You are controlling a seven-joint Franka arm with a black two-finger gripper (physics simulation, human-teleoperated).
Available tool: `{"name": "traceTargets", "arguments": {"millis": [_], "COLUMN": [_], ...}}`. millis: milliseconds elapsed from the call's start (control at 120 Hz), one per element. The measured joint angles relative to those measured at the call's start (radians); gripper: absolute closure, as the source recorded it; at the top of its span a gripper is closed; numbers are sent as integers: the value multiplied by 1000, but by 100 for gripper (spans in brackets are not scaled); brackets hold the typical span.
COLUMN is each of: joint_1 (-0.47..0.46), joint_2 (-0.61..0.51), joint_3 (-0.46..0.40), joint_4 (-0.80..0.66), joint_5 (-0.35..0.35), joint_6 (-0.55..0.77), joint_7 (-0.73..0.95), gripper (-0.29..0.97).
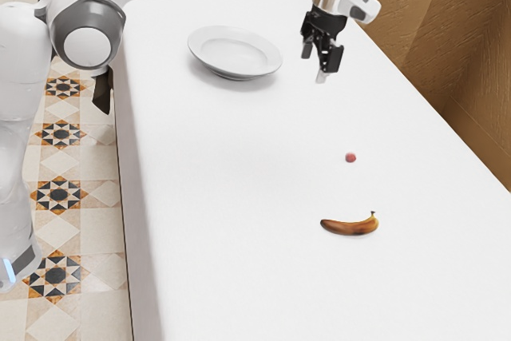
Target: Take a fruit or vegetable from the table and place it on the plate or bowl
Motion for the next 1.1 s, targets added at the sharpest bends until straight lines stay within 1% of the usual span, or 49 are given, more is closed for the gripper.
{"name": "traceTargets", "arguments": {"millis": [283, 333, 383, 508, 583, 750, 933, 1100], "joint_1": [0, -1, -3, -25, -46, -77, -88, -79], "joint_2": [1, 13, 21, 92, 148, 214, 267, 276], "joint_3": [0, -5, -55, -260, -306, -323, -332, -328], "joint_4": [0, 32, 67, 84, 78, 37, -4, -5], "joint_5": [1, 1, 0, 3, 2, -6, -28, -32], "joint_6": [19, 23, 25, 42, 52, 69, 124, 152], "joint_7": [4, 15, 29, 17, -23, -125, -234, -309], "gripper": [0, 0, 0, 0, 0, 0, 0, 0]}}
